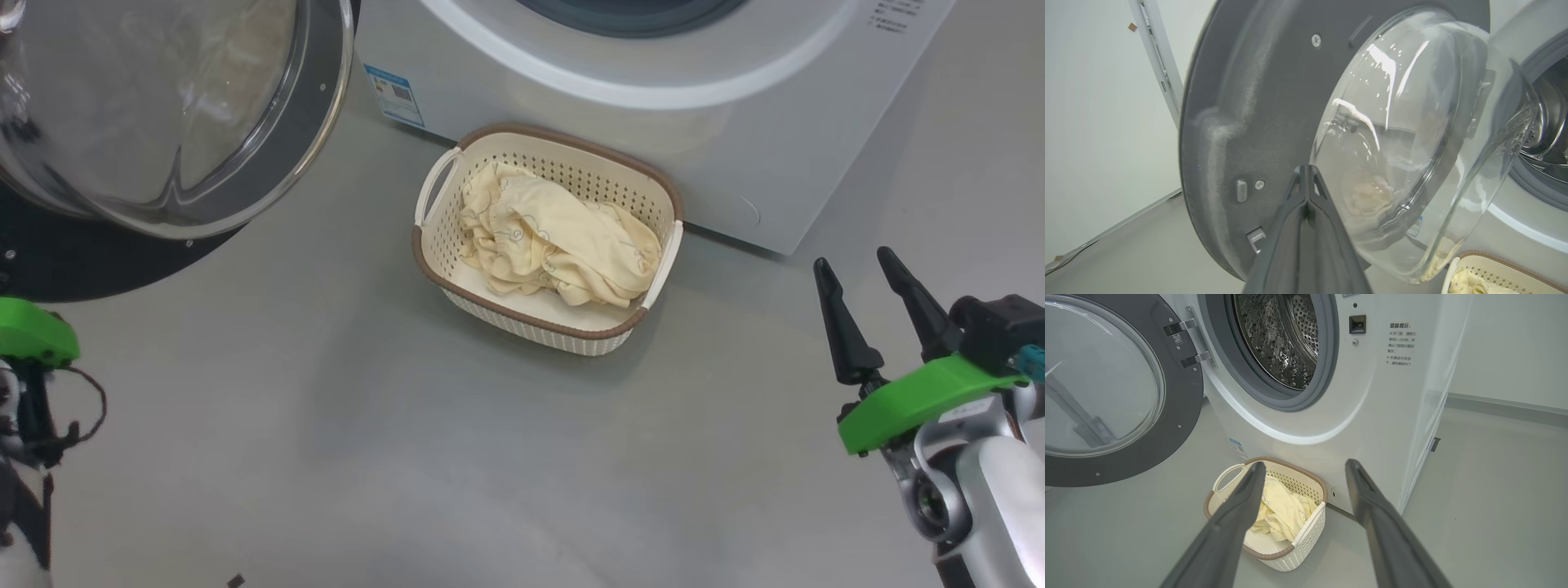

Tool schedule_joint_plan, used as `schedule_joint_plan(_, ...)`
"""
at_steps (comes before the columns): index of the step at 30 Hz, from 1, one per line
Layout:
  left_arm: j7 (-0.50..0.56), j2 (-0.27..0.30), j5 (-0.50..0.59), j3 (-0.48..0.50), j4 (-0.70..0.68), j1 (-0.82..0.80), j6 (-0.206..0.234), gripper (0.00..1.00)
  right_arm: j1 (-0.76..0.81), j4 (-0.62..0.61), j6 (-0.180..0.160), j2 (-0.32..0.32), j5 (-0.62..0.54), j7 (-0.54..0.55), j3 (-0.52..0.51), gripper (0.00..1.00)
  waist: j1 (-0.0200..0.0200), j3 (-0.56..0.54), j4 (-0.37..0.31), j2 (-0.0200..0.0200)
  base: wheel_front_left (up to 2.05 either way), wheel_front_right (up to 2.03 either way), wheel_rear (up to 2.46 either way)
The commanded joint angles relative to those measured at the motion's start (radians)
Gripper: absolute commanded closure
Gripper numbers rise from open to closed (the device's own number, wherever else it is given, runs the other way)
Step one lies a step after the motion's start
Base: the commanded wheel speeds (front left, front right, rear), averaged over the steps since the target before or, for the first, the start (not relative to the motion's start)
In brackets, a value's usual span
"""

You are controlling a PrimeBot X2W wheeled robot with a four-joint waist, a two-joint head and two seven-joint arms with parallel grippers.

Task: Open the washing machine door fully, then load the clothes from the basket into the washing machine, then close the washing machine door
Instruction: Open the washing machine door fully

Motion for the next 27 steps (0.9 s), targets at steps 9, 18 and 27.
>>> schedule_joint_plan(9,-0.007,0.020,0.000,-0.122,-0.105,0.072,-0.003,1.00,0.001,0.027,0.003,0.026,0.029,-0.065,0.031,0.00,0.0000,-0.095,-0.035,0.0000,0.00,0.00,0.00)
schedule_joint_plan(18,-0.007,-0.053,0.013,-0.222,-0.199,0.175,-0.002,1.00,0.027,0.067,0.003,0.045,0.050,-0.106,0.023,0.00,0.0000,-0.172,-0.082,0.0000,0.00,0.00,0.00)
schedule_joint_plan(27,0.005,-0.108,0.017,-0.290,-0.296,0.303,0.007,1.00,0.065,0.077,0.003,0.062,0.055,-0.131,0.021,0.00,0.0000,-0.238,-0.147,0.0000,0.00,0.00,0.00)
